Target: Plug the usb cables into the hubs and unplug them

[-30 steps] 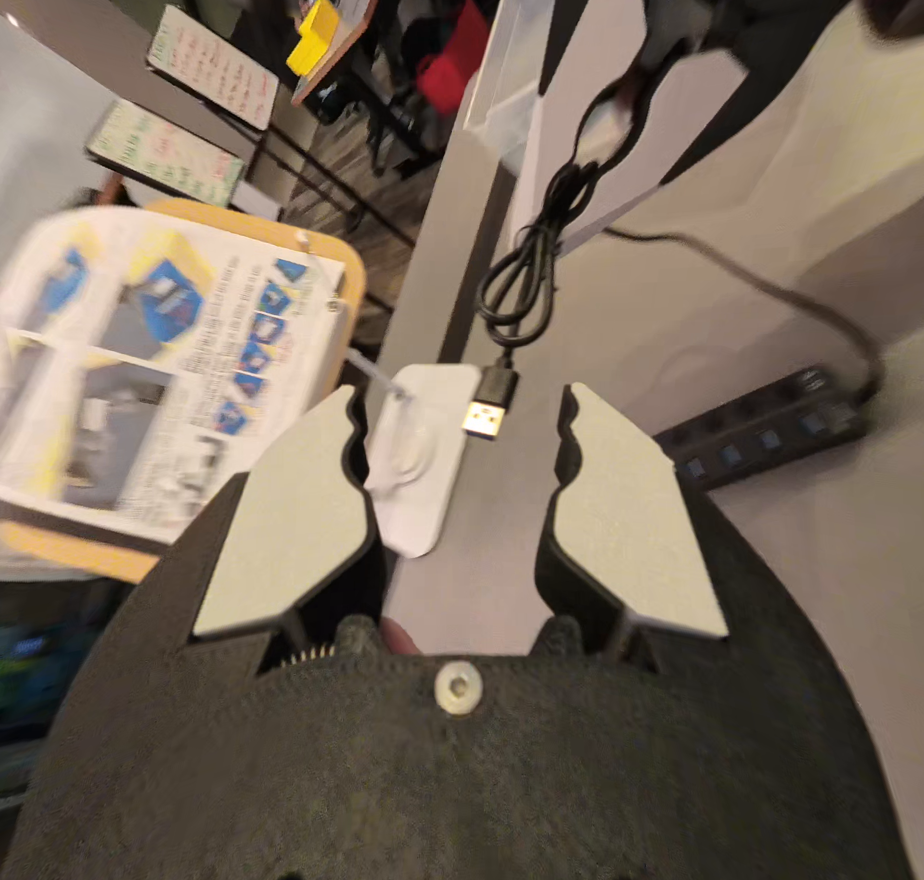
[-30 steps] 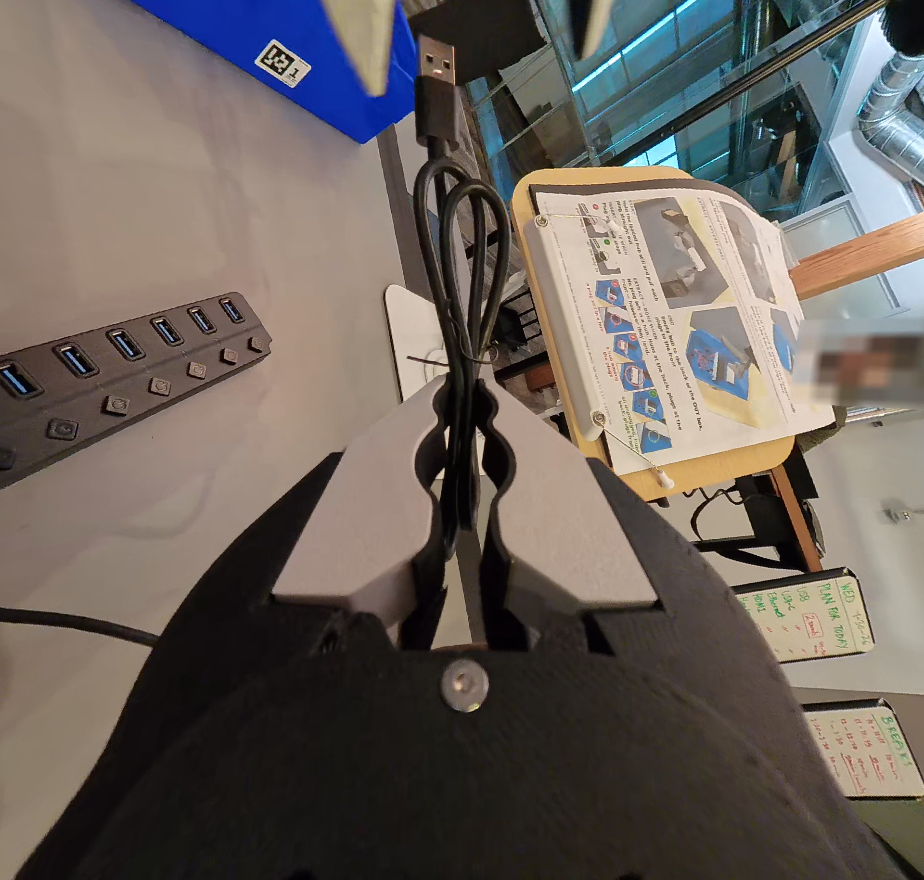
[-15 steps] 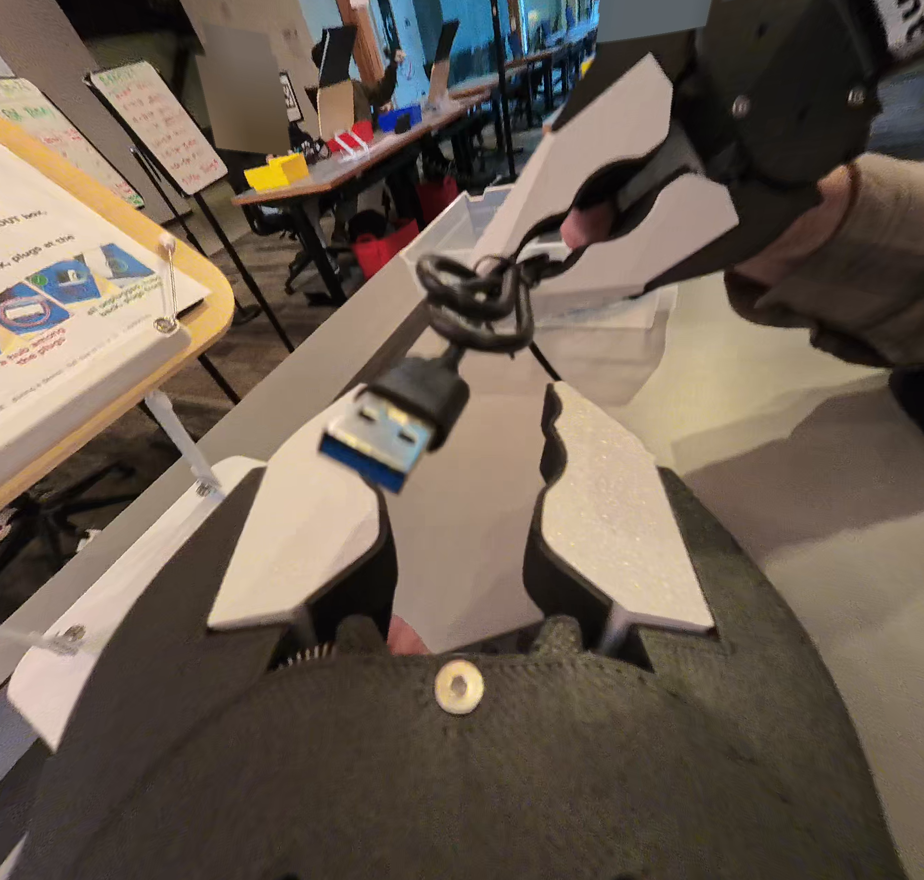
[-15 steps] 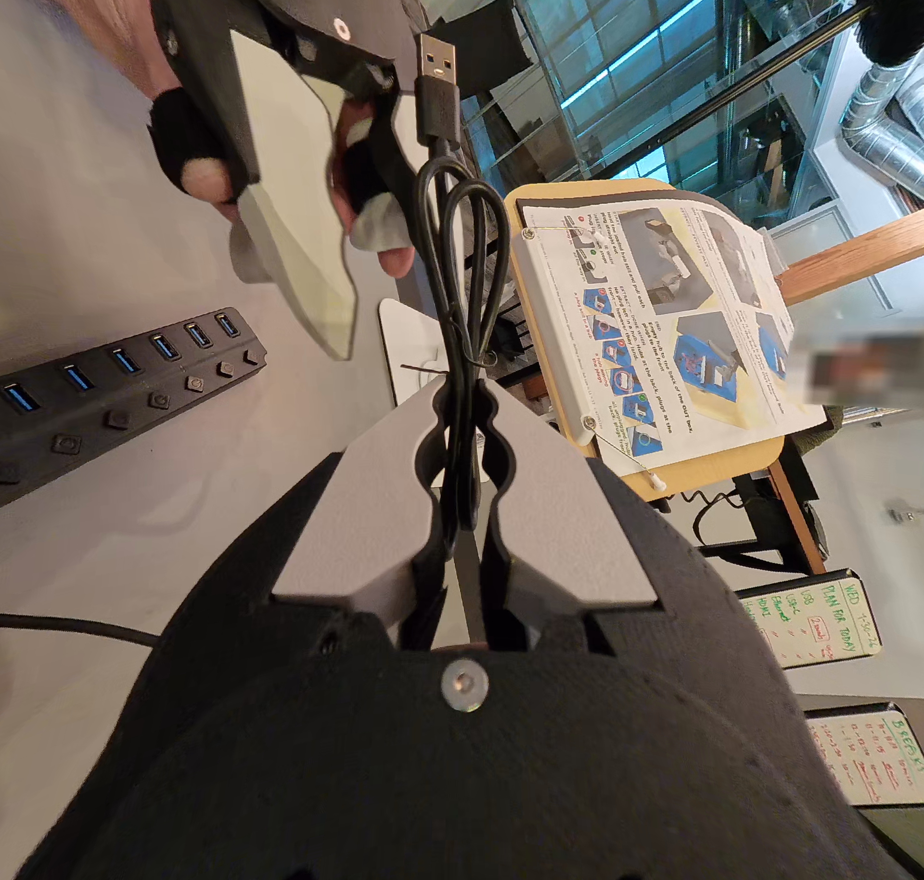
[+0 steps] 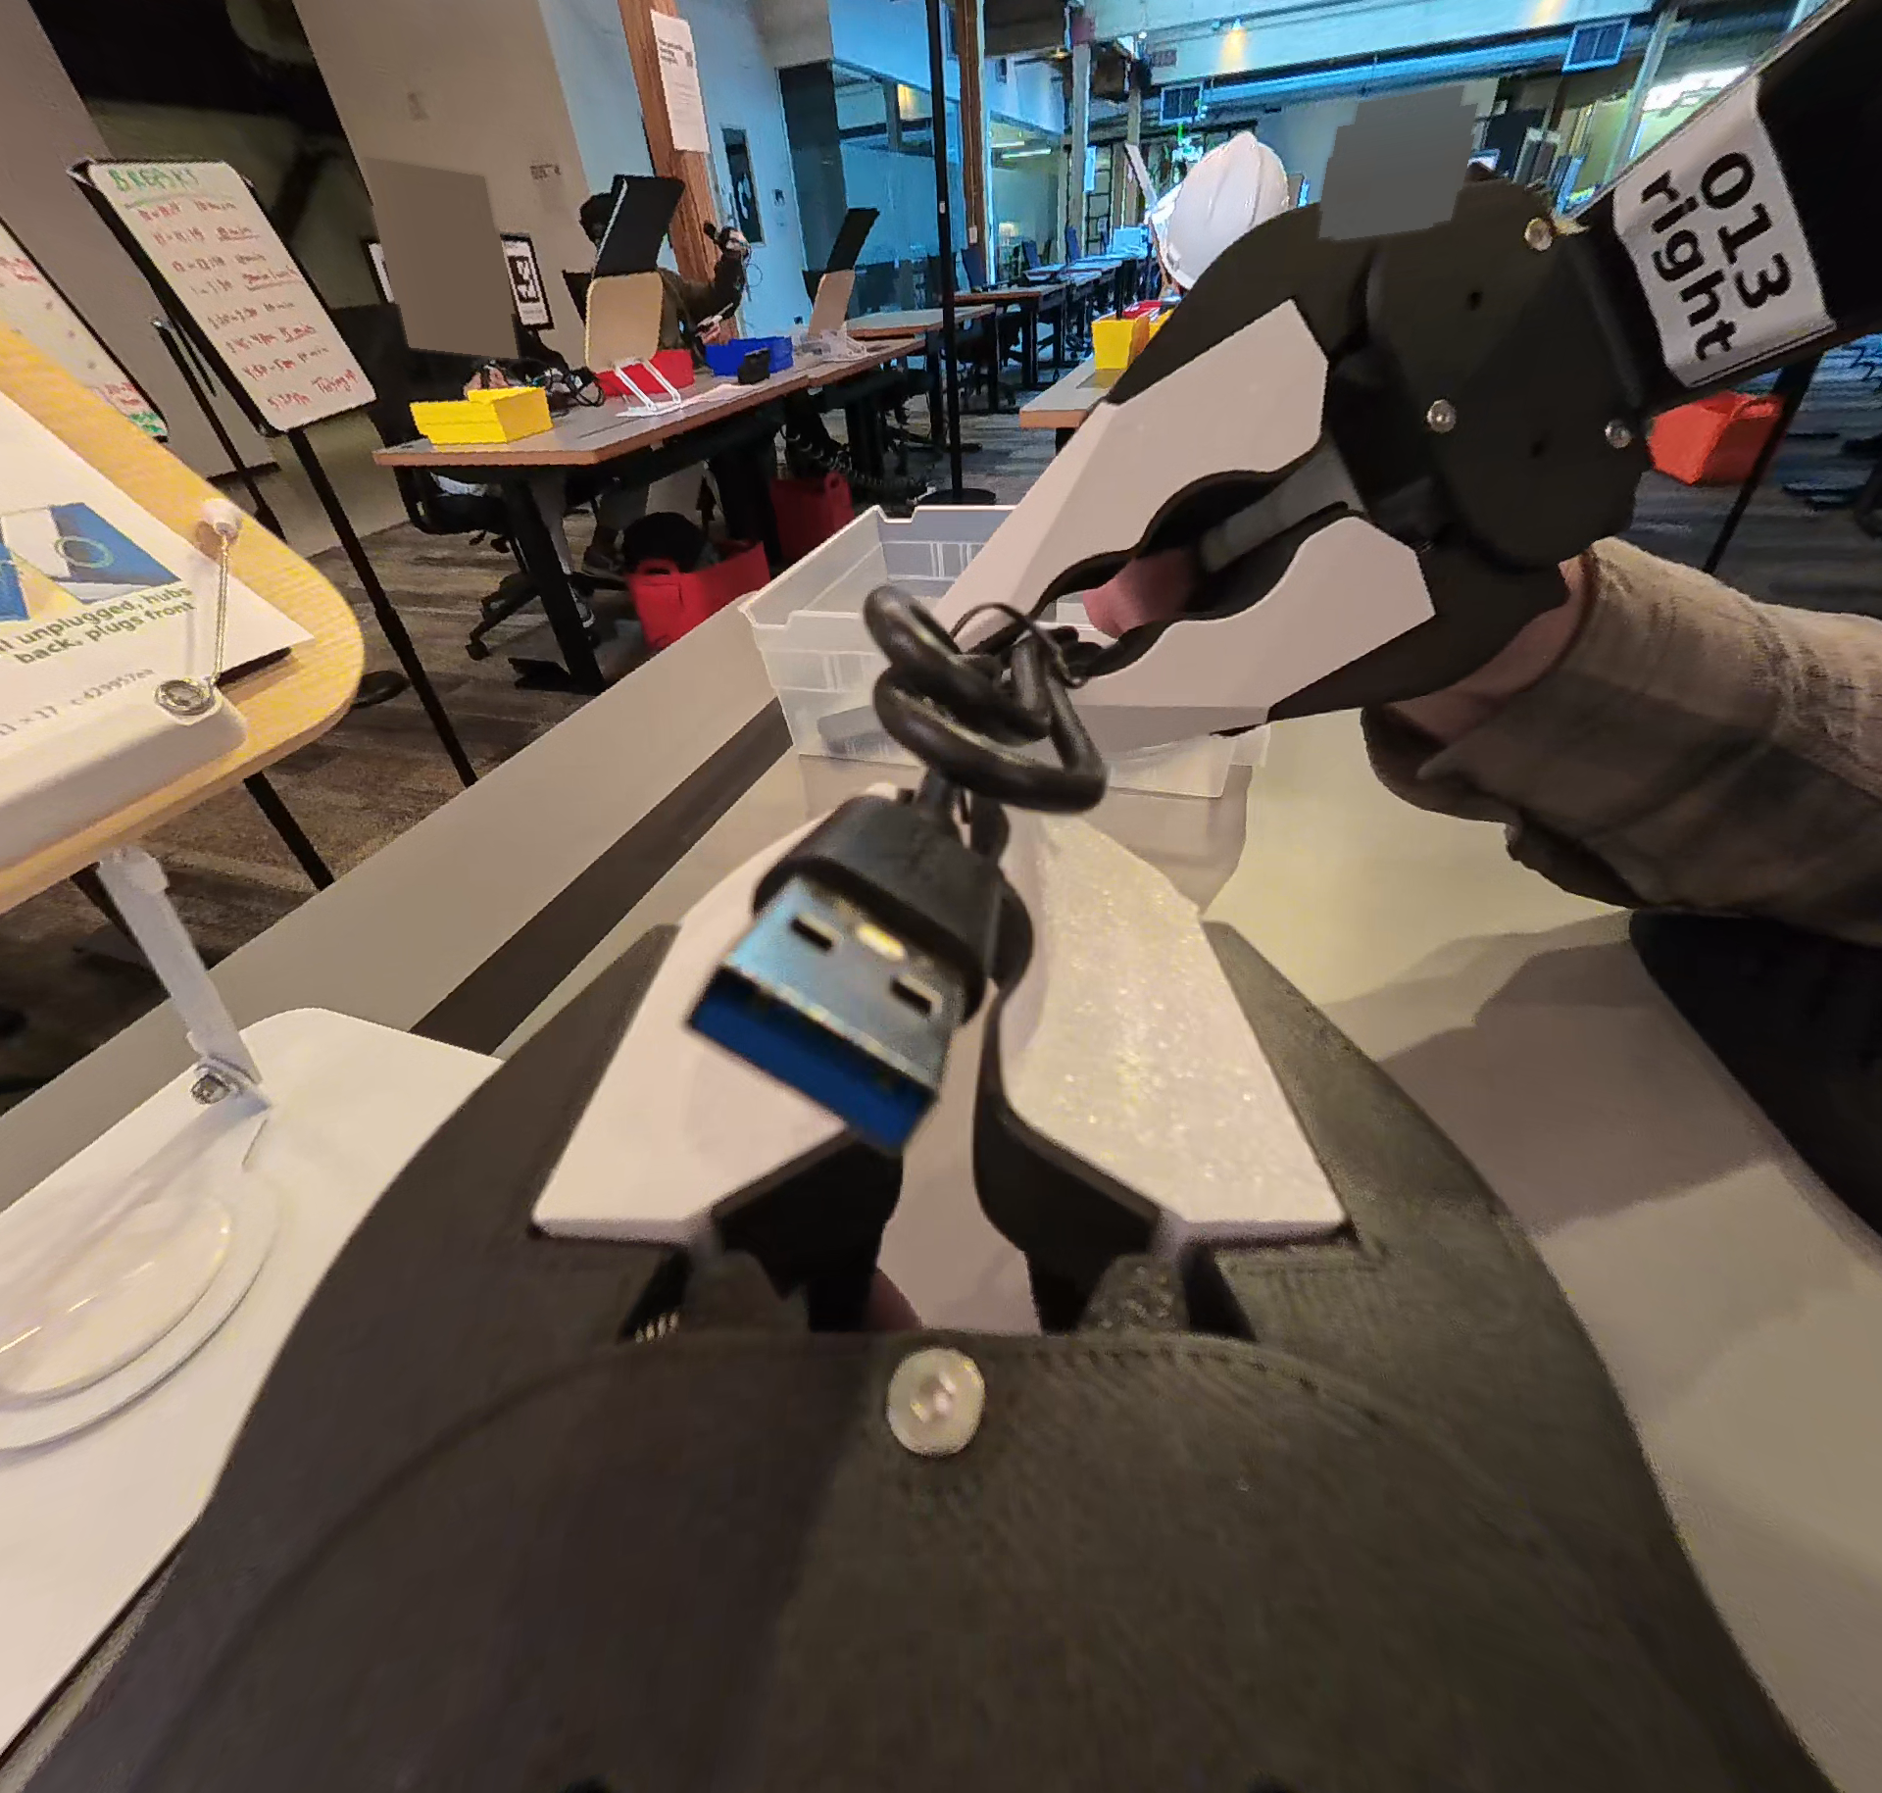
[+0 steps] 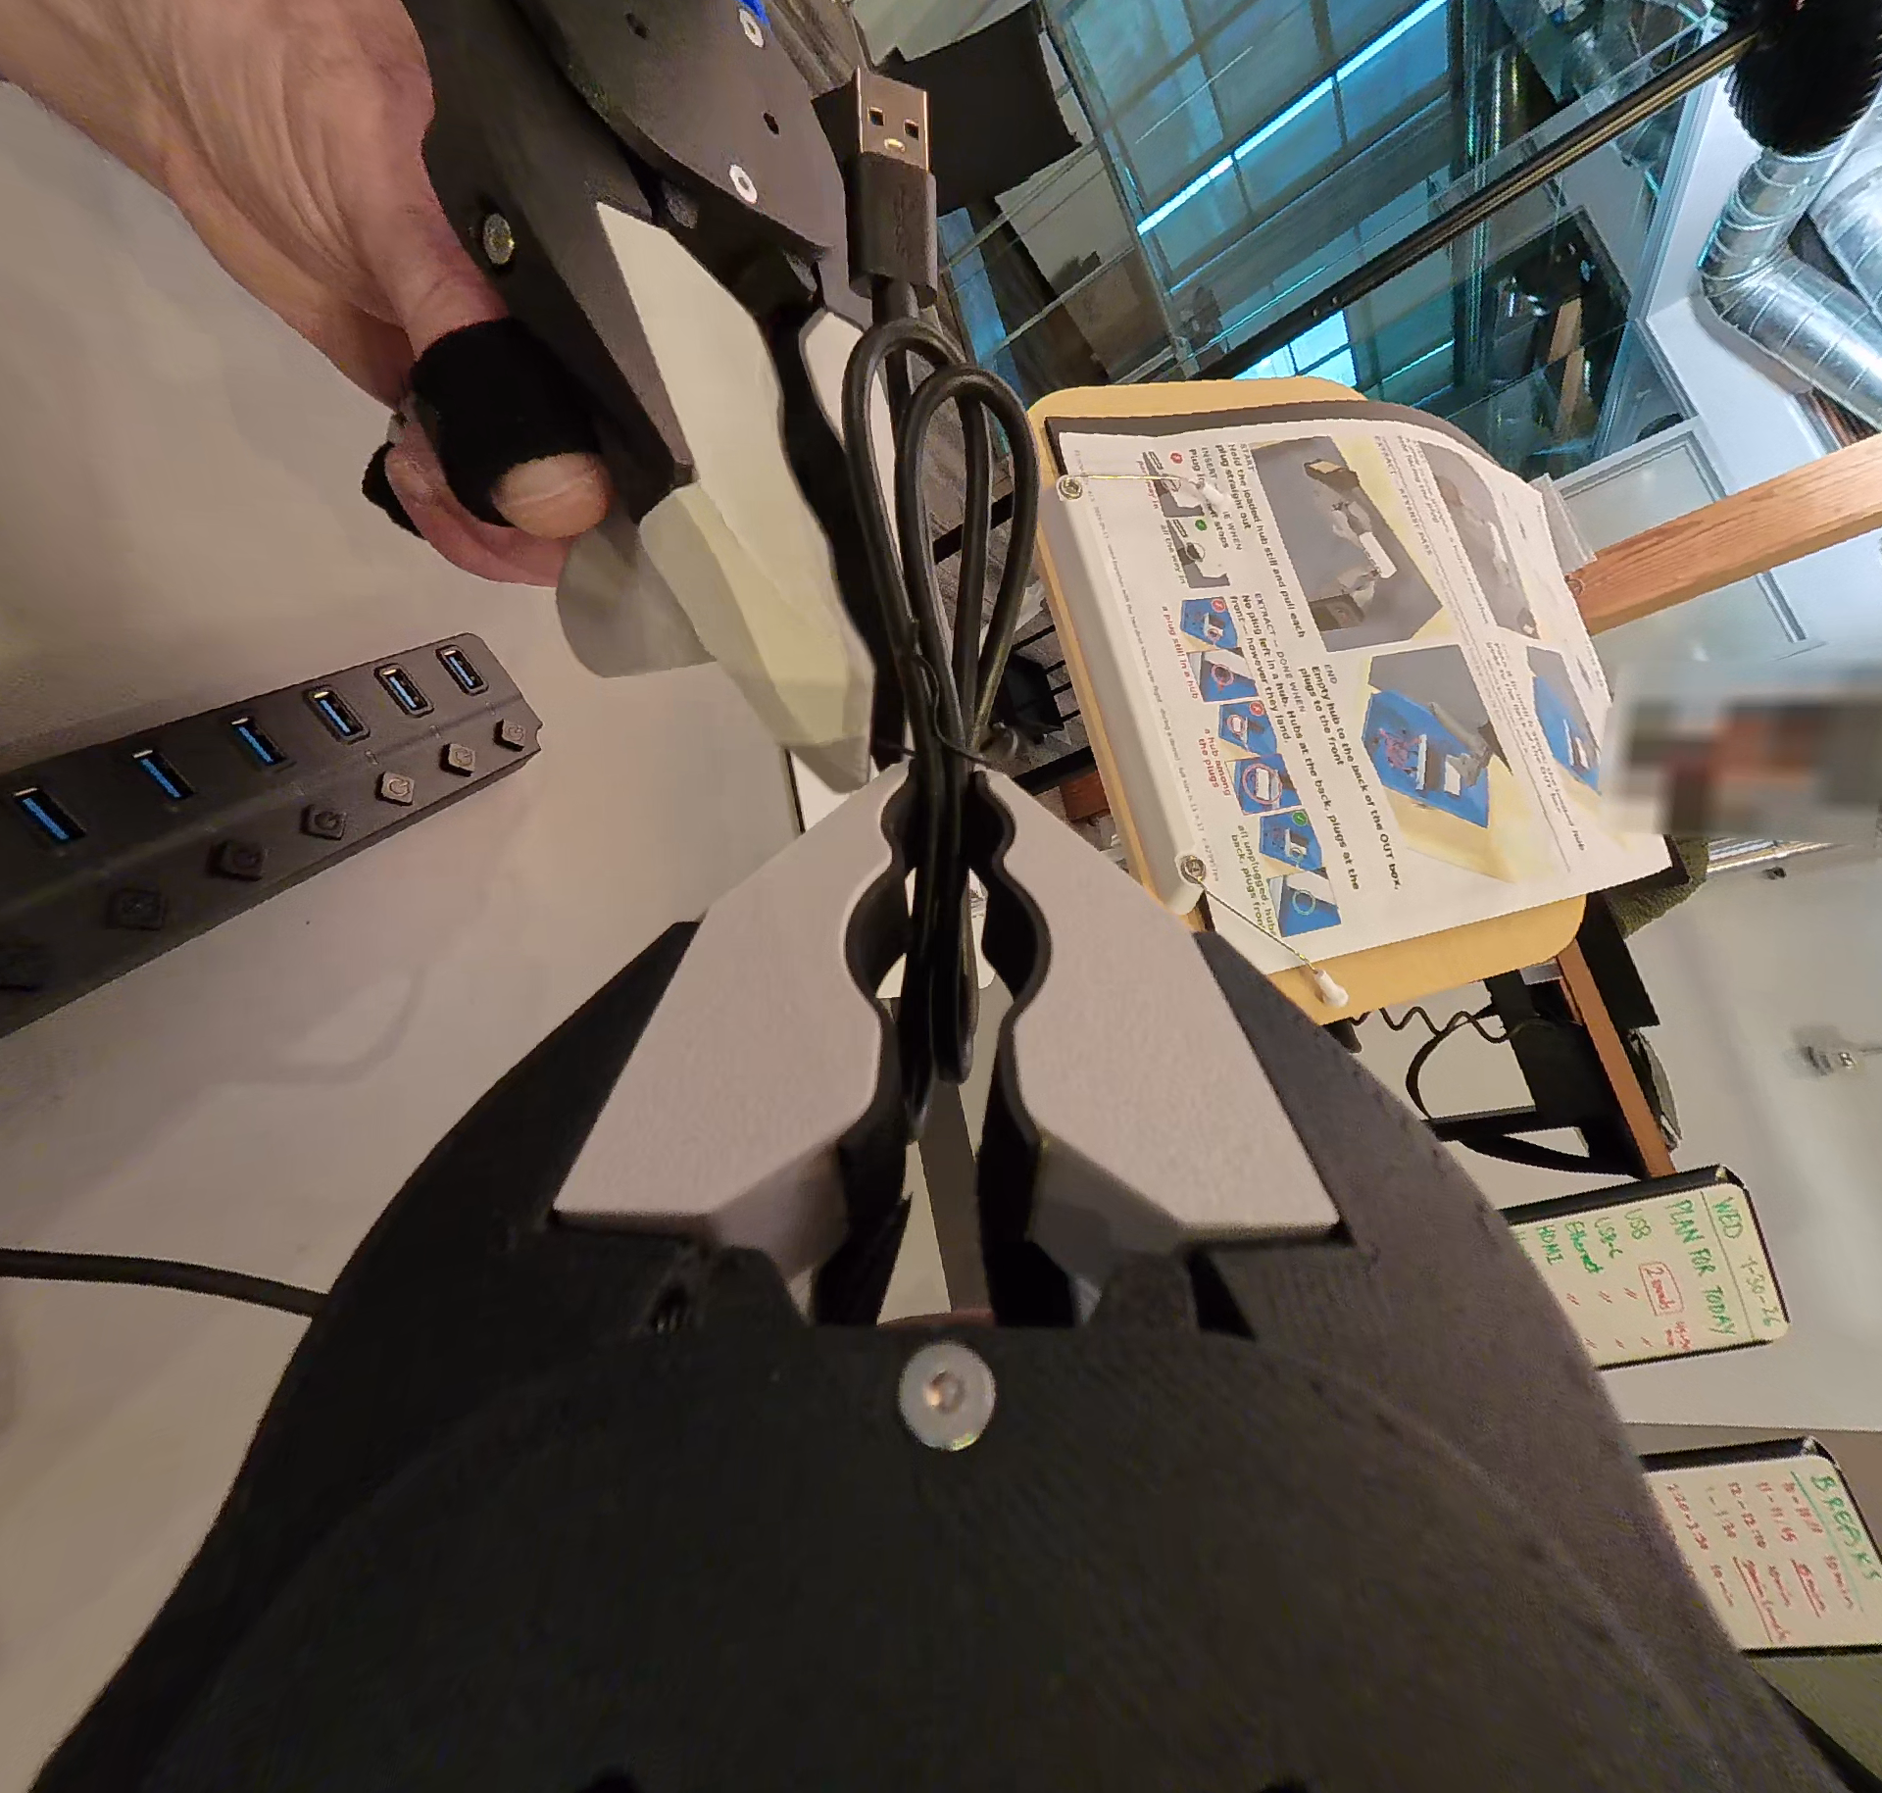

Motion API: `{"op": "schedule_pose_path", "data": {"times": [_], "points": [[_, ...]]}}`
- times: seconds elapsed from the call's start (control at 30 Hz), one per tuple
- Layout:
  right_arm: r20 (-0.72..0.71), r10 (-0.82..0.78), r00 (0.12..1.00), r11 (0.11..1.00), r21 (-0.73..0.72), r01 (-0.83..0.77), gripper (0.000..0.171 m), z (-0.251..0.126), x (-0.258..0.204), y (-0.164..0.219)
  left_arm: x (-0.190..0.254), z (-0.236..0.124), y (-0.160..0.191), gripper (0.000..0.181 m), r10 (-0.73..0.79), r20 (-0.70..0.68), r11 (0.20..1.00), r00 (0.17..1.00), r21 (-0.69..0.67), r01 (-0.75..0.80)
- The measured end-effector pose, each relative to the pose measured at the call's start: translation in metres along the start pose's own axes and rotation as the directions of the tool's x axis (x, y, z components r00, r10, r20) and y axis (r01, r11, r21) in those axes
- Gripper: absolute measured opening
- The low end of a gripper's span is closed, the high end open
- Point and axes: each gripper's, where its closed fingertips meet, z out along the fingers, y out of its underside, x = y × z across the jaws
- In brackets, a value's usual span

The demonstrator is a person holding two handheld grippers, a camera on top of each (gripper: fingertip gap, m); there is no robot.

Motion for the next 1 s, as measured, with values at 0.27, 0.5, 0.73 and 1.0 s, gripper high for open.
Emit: {"op": "schedule_pose_path", "data": {"times": [0.27,0.5,0.73,1.0], "points": [[0.0,-0.002,1.0,1.0,0.004,0.002,0.004,-0.001,0.0,-0.001,0.001,0.0,-0.001,0.0,0.089,0.012,0.996,0.996,0.005,-0.089],[-0.001,-0.004,1.0,1.0,0.01,0.004,0.004,-0.002,0.0,-0.002,-0.005,-0.001,-0.004,0.0,0.348,0.061,0.938,0.936,-0.031,-0.347],[-0.014,-0.026,1.0,0.999,0.033,0.027,0.004,-0.005,0.002,-0.006,-0.007,-0.002,-0.011,0.0,0.557,0.045,0.83,0.83,-0.065,-0.553],[-0.043,-0.023,0.999,0.998,0.049,0.025,0.004,-0.007,0.006,-0.008,-0.011,0.0,-0.012,0.008,0.569,0.062,0.822,0.82,-0.068,-0.565]]}}
